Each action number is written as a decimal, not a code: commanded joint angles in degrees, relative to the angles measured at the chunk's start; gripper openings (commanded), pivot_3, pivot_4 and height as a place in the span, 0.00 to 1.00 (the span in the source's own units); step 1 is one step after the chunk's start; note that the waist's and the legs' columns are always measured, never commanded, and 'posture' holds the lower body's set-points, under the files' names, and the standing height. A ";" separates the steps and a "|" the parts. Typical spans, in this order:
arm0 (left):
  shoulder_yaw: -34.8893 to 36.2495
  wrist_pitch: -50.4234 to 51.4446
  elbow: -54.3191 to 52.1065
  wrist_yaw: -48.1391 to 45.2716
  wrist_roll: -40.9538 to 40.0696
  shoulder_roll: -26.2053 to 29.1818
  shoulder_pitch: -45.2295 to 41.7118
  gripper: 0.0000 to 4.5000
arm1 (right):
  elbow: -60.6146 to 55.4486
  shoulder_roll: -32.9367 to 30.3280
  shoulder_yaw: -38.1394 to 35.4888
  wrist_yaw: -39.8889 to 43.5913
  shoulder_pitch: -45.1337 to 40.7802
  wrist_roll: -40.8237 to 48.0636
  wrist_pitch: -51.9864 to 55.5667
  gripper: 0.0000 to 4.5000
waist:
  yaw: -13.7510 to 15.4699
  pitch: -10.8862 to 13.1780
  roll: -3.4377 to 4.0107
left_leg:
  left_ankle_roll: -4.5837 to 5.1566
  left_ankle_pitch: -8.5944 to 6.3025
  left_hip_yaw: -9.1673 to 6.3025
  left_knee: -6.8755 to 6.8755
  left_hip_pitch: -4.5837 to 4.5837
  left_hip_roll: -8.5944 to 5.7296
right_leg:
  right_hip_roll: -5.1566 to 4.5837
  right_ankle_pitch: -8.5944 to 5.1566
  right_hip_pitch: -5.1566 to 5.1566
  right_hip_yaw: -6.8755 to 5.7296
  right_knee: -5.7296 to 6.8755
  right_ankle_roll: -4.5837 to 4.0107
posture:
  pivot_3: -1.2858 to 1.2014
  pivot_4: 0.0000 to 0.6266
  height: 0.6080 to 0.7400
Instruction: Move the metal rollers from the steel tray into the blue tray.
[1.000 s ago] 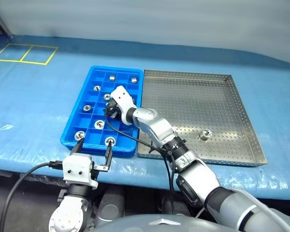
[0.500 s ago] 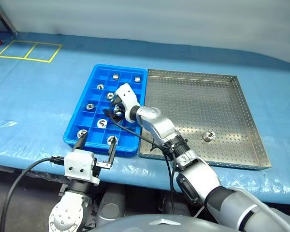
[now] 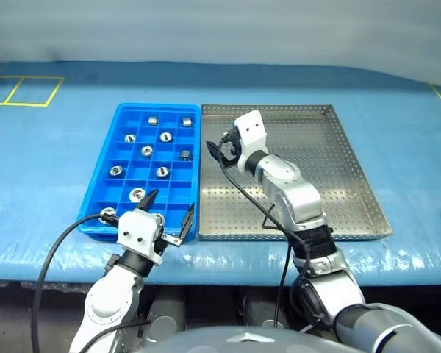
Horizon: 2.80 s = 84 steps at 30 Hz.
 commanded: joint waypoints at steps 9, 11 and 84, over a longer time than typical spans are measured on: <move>-0.13 1.52 1.87 -3.71 -2.63 1.81 -3.91 1.00 | -16.73 -2.83 -6.75 -4.51 9.08 1.42 11.36 0.99 | -3.97 -0.02 0.00 | 0.01 0.00 -0.01 0.11 0.02 -0.01 | 0.01 0.05 0.06 0.05 0.07 0.10 | 0.50 0.24 1.00; -0.05 1.59 2.01 -4.01 -2.85 2.06 -4.17 1.00 | -17.99 -3.38 -7.30 -5.04 10.98 1.16 12.20 0.99 | -4.45 -0.02 0.00 | 0.01 0.00 0.01 0.13 0.03 -0.01 | 0.01 0.06 0.07 0.08 0.07 0.10 | 0.50 0.24 1.00; -0.07 -6.19 -6.11 8.36 4.21 -4.81 16.58 1.00 | -1.03 -0.66 16.53 13.45 0.13 3.14 6.32 0.67 | 5.88 -0.05 -0.06 | 0.05 0.03 0.04 0.14 -0.03 -0.03 | 0.00 0.09 0.00 0.07 -0.07 0.11 | 0.66 0.24 1.00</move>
